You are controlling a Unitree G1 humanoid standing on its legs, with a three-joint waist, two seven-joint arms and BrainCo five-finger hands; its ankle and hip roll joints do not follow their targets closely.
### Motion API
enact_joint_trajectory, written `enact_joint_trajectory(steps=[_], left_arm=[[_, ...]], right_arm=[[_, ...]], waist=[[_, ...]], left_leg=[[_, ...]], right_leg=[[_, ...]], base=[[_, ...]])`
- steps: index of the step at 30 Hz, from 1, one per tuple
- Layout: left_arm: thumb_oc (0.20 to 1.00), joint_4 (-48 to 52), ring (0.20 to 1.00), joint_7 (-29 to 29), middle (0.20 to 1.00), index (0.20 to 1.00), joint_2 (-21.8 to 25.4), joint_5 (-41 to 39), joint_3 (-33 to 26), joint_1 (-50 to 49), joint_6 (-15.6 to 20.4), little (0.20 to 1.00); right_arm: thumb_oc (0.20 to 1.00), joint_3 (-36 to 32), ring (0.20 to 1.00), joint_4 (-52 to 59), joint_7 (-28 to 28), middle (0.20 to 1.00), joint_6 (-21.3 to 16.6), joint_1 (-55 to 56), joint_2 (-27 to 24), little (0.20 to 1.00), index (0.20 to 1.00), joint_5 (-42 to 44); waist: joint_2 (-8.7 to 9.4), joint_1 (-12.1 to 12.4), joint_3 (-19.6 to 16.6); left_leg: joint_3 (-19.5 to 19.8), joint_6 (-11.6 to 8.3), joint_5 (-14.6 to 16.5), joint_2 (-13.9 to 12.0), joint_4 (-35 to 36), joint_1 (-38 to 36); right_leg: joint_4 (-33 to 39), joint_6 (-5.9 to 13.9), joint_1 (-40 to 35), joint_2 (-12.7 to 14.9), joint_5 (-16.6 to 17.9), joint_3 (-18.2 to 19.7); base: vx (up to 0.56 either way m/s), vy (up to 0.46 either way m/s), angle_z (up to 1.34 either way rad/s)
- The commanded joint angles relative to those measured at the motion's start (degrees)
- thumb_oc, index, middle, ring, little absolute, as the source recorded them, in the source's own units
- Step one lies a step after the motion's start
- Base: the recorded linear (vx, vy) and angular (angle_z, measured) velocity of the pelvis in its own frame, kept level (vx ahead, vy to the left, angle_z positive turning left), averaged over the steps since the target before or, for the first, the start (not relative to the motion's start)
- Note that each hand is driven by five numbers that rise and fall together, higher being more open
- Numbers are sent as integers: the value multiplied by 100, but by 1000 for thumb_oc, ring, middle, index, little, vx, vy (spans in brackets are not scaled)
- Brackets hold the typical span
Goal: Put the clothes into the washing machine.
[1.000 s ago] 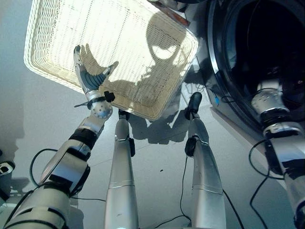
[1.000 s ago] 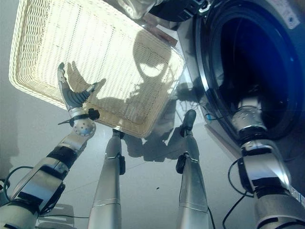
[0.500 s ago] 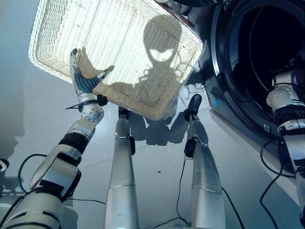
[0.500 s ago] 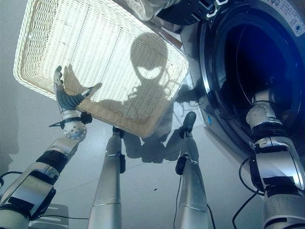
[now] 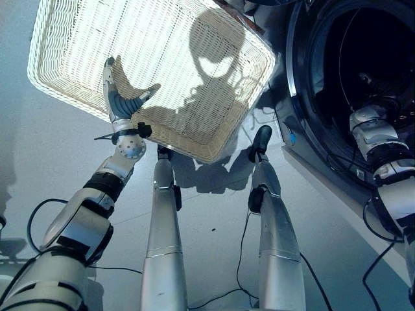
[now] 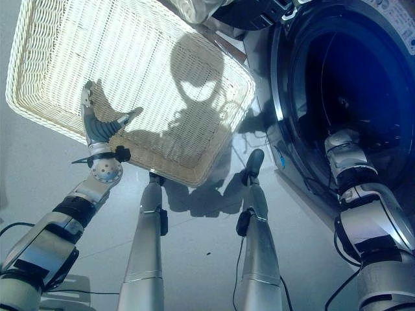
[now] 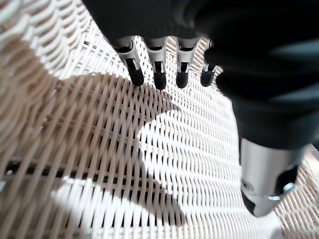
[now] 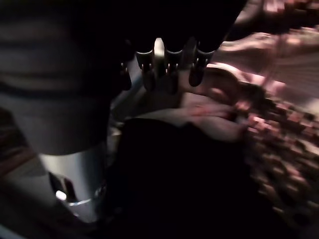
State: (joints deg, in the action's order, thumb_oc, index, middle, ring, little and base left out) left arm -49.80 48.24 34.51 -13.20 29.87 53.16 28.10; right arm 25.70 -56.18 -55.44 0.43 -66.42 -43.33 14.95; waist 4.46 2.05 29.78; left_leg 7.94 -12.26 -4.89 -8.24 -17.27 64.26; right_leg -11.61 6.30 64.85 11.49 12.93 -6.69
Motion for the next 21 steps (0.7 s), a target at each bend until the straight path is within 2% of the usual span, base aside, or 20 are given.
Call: enact_joint_trajectory(steps=[1, 2, 7, 9, 13, 18, 21], left_arm=[[1000, 142, 1000, 183, 1000, 1000, -210, 125, -139, 140, 106, 1000], [1000, 120, 1000, 228, 1000, 1000, -294, 212, -148, 155, 98, 1000], [1000, 164, 1000, 304, 1000, 1000, -446, 366, -163, 66, 67, 1000], [1000, 169, 1000, 313, 1000, 1000, -502, 435, -172, 26, 41, 1000], [1000, 136, 1000, 298, 1000, 1000, -658, 541, -230, -192, -30, 1000], [1000, 97, 1000, 169, 1000, 1000, -724, 567, -311, -493, -64, 1000], [1000, 6, 1000, -80, 1000, 1000, -779, 620, -431, -927, -44, 1000]], right_arm=[[1000, 250, 1000, 364, -693, 1000, 19, -9, -272, 1000, 1000, -748], [1000, 309, 1000, 643, -796, 1000, -58, 65, -153, 1000, 1000, -1228], [1000, 646, 1000, 1444, -716, 1000, -51, 370, -23, 1000, 1000, -2239], [1000, 673, 1000, 1594, -674, 1000, -113, 544, 50, 1000, 1000, -2434], [1000, 643, 1000, 1898, -266, 1000, -487, 1234, 374, 1000, 1000, -2762], [1000, 572, 1000, 2034, 10, 1000, -646, 1882, 589, 1000, 1000, -2841], [1000, 498, 1000, 2040, 295, 1000, -853, 2489, 774, 1000, 1000, -2981]], waist=[[-248, -98, 2], [-260, -125, 2], [-251, -199, 2], [-240, -230, 2], [-199, -308, 2], [-194, -341, 2], [-211, -329, 2]], left_leg=[[-76, 705, 81, 615, 142, -99], [-90, 698, 86, 629, 147, -91], [-128, 696, 99, 649, 131, -154], [-153, 691, 112, 646, 113, -205], [-266, 710, 142, 647, 130, -535], [-367, 733, 137, 621, 221, -957], [-481, 754, 156, 534, 424, -1603]], right_leg=[[-398, 536, 110, -141, -21, -63], [-379, 549, 130, -141, -16, -39], [-356, 541, 107, -157, -24, 33], [-355, 539, 70, -167, -32, 63], [-278, 516, -232, -185, -46, 120], [-223, 486, -608, -159, -61, 163], [-83, 492, -1174, -49, -83, 166]], base=[[0, 0, 0], [0, 0, 0], [-6, 13, 1], [-17, 29, 4], [-31, 30, -1], [-43, 31, 1], [-64, 44, -5]])
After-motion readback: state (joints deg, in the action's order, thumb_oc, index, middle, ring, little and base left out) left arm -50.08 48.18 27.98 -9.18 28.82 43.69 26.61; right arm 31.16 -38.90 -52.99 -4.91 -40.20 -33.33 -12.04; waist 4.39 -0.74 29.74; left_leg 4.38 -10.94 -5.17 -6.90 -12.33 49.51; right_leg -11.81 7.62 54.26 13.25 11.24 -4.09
